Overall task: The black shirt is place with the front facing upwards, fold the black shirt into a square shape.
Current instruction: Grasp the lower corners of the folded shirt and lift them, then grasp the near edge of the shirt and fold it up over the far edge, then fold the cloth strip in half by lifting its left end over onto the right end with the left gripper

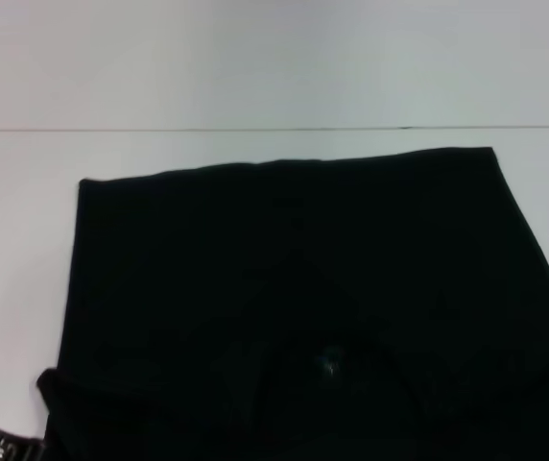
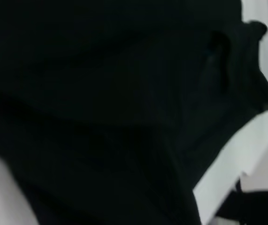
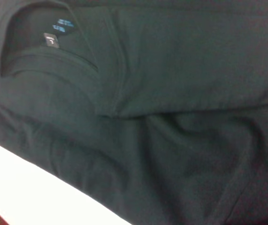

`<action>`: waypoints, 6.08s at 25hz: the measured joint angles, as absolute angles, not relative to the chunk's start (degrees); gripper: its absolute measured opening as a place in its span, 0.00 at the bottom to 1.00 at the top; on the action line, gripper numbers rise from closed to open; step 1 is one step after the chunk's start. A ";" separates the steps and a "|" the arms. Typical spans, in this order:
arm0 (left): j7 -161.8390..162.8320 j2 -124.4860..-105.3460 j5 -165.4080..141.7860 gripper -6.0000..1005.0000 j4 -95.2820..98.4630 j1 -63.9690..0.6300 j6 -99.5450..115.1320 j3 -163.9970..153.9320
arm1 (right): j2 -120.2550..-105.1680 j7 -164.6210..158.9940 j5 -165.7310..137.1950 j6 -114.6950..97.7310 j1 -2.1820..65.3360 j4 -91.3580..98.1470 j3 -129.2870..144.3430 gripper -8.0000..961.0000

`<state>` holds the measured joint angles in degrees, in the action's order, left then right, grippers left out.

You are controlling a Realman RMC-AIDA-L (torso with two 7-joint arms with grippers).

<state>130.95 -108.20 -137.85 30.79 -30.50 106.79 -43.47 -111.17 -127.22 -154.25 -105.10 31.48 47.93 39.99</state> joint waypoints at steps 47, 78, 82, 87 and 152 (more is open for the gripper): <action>109.70 -117.96 -115.50 0.05 25.47 -39.41 52.06 -12.76 | -119.57 -106.13 -107.10 -47.77 42.45 20.11 18.40 0.07; 92.27 -123.20 -96.00 0.26 22.01 -43.11 36.36 -12.84 | -120.27 -77.34 -83.53 -38.12 46.44 10.53 18.12 0.32; 92.26 -123.22 -95.81 0.45 21.86 -42.67 38.21 -13.52 | -120.11 -77.78 -83.43 -36.83 46.82 10.64 18.03 0.56; 92.67 -122.63 -96.08 0.69 21.16 -40.28 45.63 -17.07 | -119.86 -77.87 -83.59 -36.09 46.83 10.93 18.34 0.71; 152.90 -111.36 -115.70 0.86 23.01 -24.18 72.62 -31.42 | -120.23 -54.20 -99.26 -67.98 34.11 22.23 51.95 0.90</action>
<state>152.90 -111.36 -115.70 23.01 -24.18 72.62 -31.42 -120.23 -54.20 -99.26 -67.98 34.11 22.23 51.95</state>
